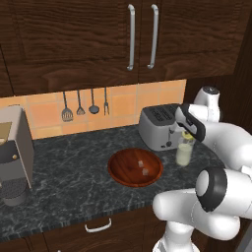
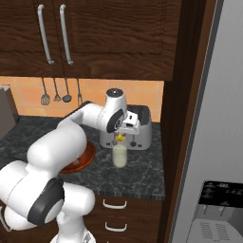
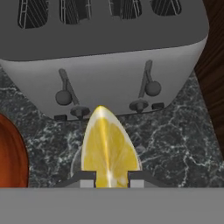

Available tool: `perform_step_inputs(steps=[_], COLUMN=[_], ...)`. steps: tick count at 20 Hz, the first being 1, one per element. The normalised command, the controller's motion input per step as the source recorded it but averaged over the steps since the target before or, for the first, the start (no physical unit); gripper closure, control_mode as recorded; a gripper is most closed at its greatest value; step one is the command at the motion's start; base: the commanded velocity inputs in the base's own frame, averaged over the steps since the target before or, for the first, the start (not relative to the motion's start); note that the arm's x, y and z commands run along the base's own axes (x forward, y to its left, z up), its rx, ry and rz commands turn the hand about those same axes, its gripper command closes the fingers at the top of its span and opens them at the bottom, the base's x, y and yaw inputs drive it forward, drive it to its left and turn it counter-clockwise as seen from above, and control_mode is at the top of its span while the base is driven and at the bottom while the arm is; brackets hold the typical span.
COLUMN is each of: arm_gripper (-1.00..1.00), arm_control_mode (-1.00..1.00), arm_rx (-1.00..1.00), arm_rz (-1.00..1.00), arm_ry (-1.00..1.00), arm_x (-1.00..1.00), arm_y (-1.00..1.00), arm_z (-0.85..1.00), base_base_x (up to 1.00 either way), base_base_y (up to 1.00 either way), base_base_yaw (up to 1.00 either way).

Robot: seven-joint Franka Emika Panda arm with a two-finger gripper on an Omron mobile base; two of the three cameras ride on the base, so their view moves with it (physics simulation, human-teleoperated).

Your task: Grab a lemon wedge from the fridge and one ice cube from the ice bowl, and put them in the glass of lemonade.

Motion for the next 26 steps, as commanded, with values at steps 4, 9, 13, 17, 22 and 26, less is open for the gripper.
perform_step_inputs(steps=[4,9,13,17,22,26], arm_gripper=[1.00,-1.00,-1.00,-1.00,-1.00,-1.00], arm_control_mode=[-1.00,-1.00,-1.00,-1.00,-1.00,-1.00], arm_rx=[0.00,0.00,0.00,0.00,0.00,0.01], arm_rz=[0.00,0.00,0.00,0.00,0.00,0.00], arm_ry=[0.00,0.00,0.00,0.00,0.00,0.00], arm_x=[0.00,0.00,0.00,0.00,0.00,-0.14], arm_y=[0.00,0.00,0.00,0.00,0.00,0.00], arm_z=[-0.11,0.00,0.00,0.00,0.00,0.01], base_base_x=[0.00,0.00,0.00,0.00,0.00,0.00], base_base_y=[0.00,0.00,0.00,0.00,0.00,0.00], base_base_yaw=[0.00,0.00,0.00,0.00,0.00,0.00])
